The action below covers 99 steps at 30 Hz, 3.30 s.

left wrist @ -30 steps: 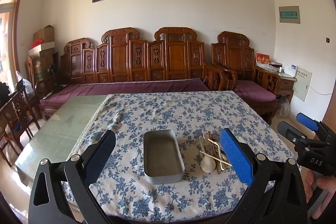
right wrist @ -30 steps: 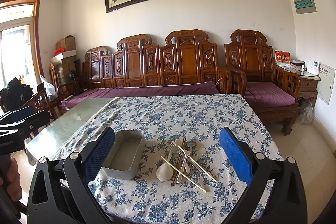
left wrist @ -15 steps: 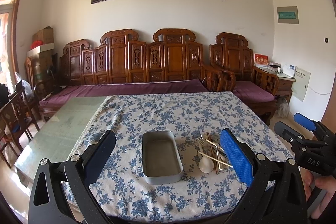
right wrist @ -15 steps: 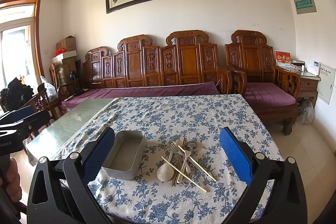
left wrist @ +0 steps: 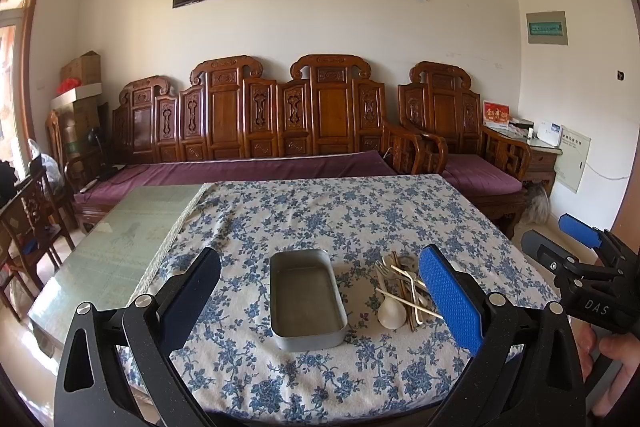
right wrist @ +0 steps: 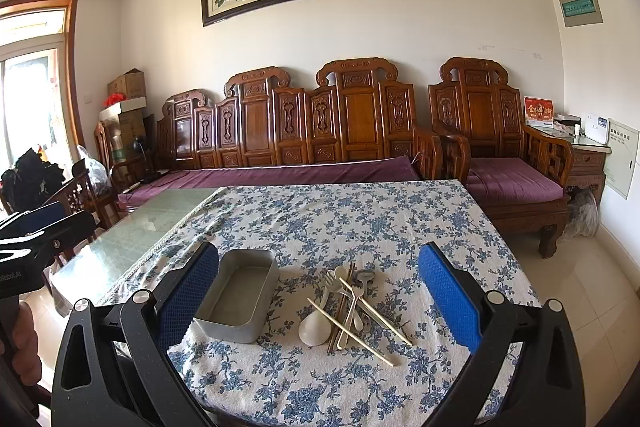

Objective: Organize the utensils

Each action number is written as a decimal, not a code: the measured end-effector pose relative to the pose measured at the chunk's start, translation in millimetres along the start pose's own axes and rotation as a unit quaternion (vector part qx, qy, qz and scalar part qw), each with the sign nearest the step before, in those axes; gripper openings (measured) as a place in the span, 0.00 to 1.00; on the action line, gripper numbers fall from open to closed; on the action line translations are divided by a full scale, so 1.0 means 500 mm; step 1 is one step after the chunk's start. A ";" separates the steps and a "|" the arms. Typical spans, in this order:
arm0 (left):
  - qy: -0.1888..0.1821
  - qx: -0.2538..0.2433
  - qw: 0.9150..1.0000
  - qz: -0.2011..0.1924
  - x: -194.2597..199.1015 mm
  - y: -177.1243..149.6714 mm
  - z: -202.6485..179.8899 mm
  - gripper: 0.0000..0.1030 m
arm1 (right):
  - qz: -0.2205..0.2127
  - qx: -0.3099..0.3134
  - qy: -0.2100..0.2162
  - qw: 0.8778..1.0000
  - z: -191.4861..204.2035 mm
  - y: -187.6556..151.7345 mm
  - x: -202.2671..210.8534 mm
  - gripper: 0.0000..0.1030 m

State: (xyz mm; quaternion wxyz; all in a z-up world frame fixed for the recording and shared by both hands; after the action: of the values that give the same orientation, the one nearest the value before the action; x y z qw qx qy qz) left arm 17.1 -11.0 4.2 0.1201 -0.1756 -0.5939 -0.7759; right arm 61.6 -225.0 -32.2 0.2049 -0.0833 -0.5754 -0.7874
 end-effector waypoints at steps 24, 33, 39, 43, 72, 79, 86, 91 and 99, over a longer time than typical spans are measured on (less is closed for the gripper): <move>-0.058 -0.013 0.995 0.081 -0.148 -0.095 -0.032 0.94 | 0.075 0.012 0.005 0.997 -0.061 -0.072 -0.116 0.72; -0.087 -0.020 0.990 0.111 -0.232 -0.131 -0.054 0.94 | 0.151 0.039 0.003 0.988 -0.104 -0.142 -0.264 0.47; -0.103 -0.025 0.987 0.124 -0.279 -0.143 -0.067 0.93 | 0.213 0.049 0.006 0.976 -0.130 -0.198 -0.373 0.40; -0.120 -0.026 0.984 0.133 -0.311 -0.151 -0.077 0.87 | 0.250 0.050 0.009 0.967 -0.146 -0.236 -0.421 0.34; -0.158 -0.052 0.969 0.182 -0.441 -0.162 -0.168 0.71 | 0.248 0.012 0.038 0.968 -0.212 -0.226 -0.415 0.06; -0.177 -0.054 0.960 0.210 -0.520 -0.159 -0.232 0.63 | 0.222 -0.035 0.011 0.974 -0.270 -0.191 -0.415 0.06; -0.171 -0.061 0.948 0.263 -0.623 -0.176 -0.284 0.45 | 0.214 -0.053 0.016 0.975 -0.280 -0.181 -0.418 0.06; -0.166 -0.067 0.937 0.299 -0.676 -0.189 -0.305 0.39 | 0.213 -0.053 0.022 0.975 -0.272 -0.180 -0.420 0.06; -0.155 -0.046 0.926 0.342 -0.715 -0.217 -0.298 0.18 | 0.212 -0.052 0.024 0.975 -0.265 -0.182 -0.420 0.06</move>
State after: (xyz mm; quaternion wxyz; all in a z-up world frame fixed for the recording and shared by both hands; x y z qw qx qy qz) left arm 279.9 -133.7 -274.2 0.2765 -0.4916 -0.4728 -0.6770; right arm 226.6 -278.8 -231.6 0.3768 -0.1952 -0.4973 -0.7567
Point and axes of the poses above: each gripper's, at about its wrist camera, not at the fingertips, and x roughly against the way its jaws point, z to its left, y to its top, the point moved 3 cm from there along -x, roughly the way its jaws point, and after that the axes turned 14 degrees about -x, right-handed, at the moved point
